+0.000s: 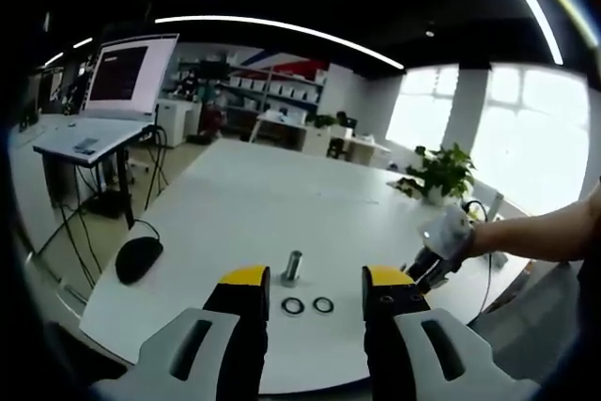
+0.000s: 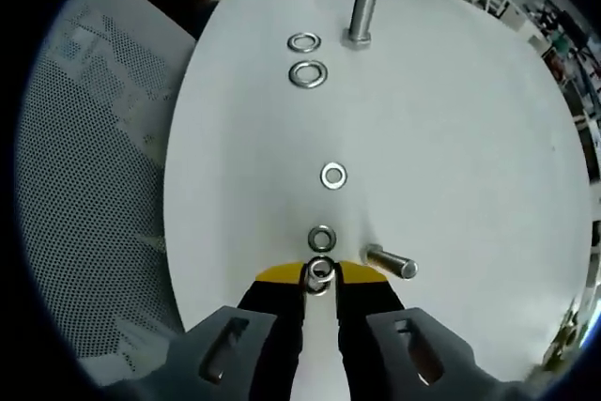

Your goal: Place the washer onto the threaded stud by aligning its center hole with the stud, sliding it down to the base, and recovering from edge contact or off-axis alignment until the washer reaches the visible bottom stop.

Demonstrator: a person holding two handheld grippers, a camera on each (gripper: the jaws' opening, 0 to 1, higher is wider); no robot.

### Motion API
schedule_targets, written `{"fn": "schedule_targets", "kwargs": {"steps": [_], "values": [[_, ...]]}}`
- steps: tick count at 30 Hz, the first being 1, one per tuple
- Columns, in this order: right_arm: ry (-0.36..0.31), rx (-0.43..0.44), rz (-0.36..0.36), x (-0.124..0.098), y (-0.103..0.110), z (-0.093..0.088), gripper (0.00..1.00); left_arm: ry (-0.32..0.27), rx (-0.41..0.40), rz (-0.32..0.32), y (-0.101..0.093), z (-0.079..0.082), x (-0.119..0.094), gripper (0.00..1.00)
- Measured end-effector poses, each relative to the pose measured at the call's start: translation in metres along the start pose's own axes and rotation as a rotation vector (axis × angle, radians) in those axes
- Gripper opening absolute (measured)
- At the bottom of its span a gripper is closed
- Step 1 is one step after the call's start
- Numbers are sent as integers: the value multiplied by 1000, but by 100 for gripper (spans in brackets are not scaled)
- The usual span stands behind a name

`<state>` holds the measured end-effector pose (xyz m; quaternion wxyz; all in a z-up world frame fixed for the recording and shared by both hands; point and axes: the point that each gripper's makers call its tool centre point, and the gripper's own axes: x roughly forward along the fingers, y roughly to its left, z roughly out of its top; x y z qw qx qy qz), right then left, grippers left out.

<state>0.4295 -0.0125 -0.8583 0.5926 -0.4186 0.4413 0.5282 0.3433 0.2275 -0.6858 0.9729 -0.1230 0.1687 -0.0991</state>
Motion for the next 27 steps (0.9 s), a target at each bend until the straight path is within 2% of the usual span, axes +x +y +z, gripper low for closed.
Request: {"fn": "schedule_targets", "kwargs": {"steps": [17,27], "values": [[-61,52,-17,-31,2,1,13,10,7,-6,-3,-1,0,37],[-79,31,-45,-52,-2,7,13,12,7,-6,-4,-1,0,37]]}}
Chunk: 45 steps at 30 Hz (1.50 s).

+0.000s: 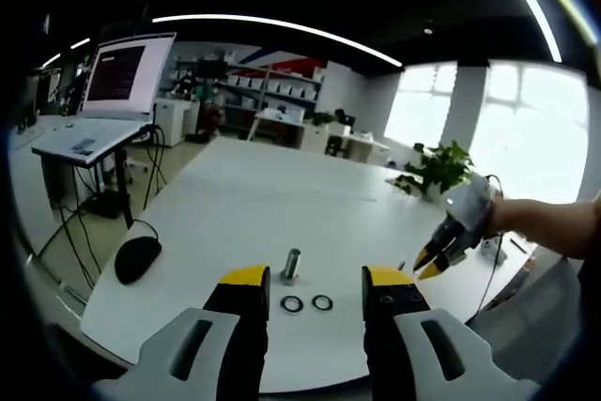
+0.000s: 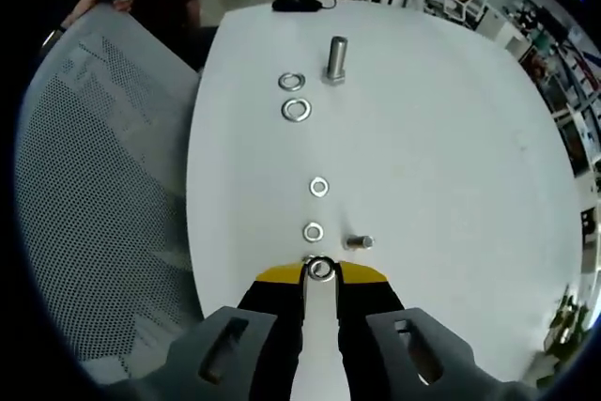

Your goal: Place the washer onto the threaded stud by aligning its center hole with the stud, sliding it down to the base, and recovering from edge contact or off-axis alignment until the washer reaches the visible bottom stop.

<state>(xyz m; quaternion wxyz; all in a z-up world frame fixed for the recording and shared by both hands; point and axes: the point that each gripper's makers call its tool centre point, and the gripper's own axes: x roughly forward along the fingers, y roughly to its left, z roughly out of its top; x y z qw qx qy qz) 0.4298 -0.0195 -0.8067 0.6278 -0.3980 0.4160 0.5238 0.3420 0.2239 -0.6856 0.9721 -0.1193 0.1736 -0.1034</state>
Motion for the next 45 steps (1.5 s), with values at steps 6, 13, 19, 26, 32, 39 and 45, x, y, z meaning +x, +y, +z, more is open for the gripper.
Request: {"fn": "schedule_targets", "kwargs": {"steps": [6,13,19,26,32,39,45], "values": [[18,-31,-7,-3,-4,1,13,1,0,-1,0,0,0,37],[14,-62,0,-9,-6,10,13,-1,-1,0,0,0,0,37],[31,-105,-8,-10,-13,12,13,-2,-2,-1,0,0,0,37],[24,-196,-23,-9,-19,17,13,-3,-4,0,1,0,0,37],[22,-248,-49,-7,-24,20,13,-5,-6,0,2,0,0,37],[40,-331,-35,-1,-24,17,13,-4,-5,0,3,0,0,37],[62,-392,-53,4,-29,14,13,-4,-6,0,3,0,0,37]]}}
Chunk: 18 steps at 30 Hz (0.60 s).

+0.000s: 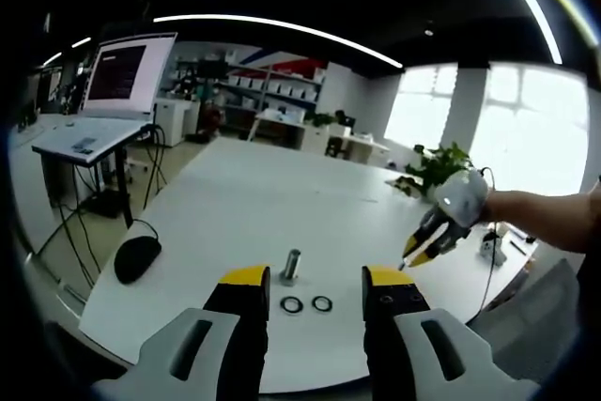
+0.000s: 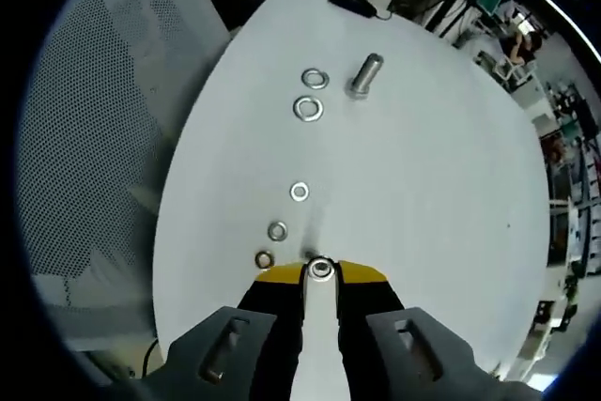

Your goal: Place the washer onto the threaded stud by aligning its center hole with the stud, sliding it down to the base, and recovering from edge contact or off-axis alignment until the washer reaches the visible bottom stop.

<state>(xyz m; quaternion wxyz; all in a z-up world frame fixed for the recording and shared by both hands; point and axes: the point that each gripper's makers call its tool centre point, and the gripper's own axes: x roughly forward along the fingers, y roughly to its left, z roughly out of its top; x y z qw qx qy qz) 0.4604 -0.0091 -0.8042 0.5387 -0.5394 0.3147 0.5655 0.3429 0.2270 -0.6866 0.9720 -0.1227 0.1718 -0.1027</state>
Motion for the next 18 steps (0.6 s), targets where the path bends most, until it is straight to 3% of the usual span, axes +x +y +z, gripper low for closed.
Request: {"fn": "schedule_targets", "kwargs": {"steps": [18], "values": [[-22,73,28,9,-1,0,13,1,0,2,-1,-1,0,37]]}}
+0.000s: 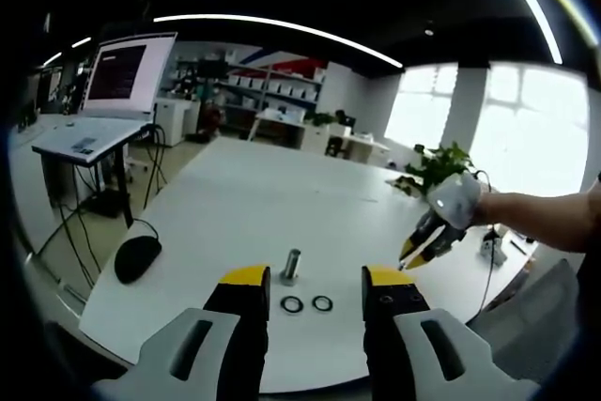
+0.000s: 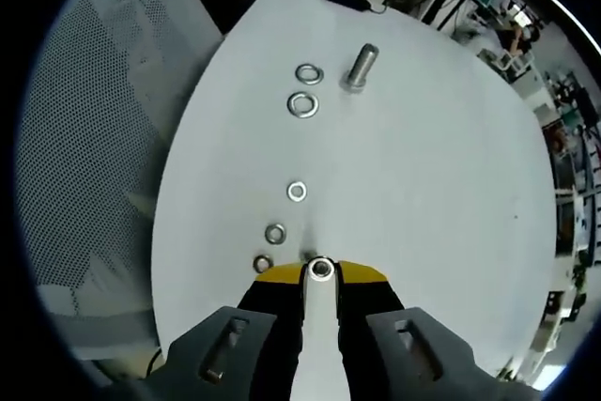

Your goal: Place the washer onto the threaded stud by aligning its center hole with the stud, sliding it down to the base, and recovering from edge contact or off-axis alignment until the washer reaches the visible bottom stop.

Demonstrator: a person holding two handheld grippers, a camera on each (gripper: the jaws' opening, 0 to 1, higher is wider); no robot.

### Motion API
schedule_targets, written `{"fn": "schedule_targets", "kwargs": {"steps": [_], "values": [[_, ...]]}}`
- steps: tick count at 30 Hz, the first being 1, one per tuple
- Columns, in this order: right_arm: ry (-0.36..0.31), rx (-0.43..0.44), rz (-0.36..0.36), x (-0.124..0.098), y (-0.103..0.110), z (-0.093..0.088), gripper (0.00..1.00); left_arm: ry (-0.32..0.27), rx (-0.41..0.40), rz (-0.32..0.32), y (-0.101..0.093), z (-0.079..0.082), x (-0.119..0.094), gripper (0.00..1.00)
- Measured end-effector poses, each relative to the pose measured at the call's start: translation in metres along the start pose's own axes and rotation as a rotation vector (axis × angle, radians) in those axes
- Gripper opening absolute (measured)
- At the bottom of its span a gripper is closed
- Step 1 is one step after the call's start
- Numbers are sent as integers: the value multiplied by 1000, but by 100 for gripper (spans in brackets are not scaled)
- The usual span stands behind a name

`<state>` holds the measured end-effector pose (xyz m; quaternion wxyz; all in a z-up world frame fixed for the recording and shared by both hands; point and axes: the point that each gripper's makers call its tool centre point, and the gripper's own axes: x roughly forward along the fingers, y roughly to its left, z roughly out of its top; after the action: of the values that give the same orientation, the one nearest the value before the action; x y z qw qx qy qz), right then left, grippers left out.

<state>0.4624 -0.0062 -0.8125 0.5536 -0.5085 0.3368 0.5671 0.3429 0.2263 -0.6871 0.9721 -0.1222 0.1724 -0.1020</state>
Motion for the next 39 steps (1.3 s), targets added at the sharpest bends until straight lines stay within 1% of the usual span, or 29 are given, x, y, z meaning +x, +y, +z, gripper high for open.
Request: {"fn": "schedule_targets", "kwargs": {"steps": [9,16,24,30,39], "values": [[0,21,15,10,1,-3,13,-1,-2,0,-1,0,0,37],[5,17,28,17,3,-5,13,3,-1,-1,-1,0,0,37],[3,47,47,28,4,-9,13,10,0,0,0,-2,1,37],[3,48,60,31,5,-8,13,15,-1,3,1,-3,1,37],[11,55,84,39,8,-12,13,23,-2,4,0,-4,1,36]]}}
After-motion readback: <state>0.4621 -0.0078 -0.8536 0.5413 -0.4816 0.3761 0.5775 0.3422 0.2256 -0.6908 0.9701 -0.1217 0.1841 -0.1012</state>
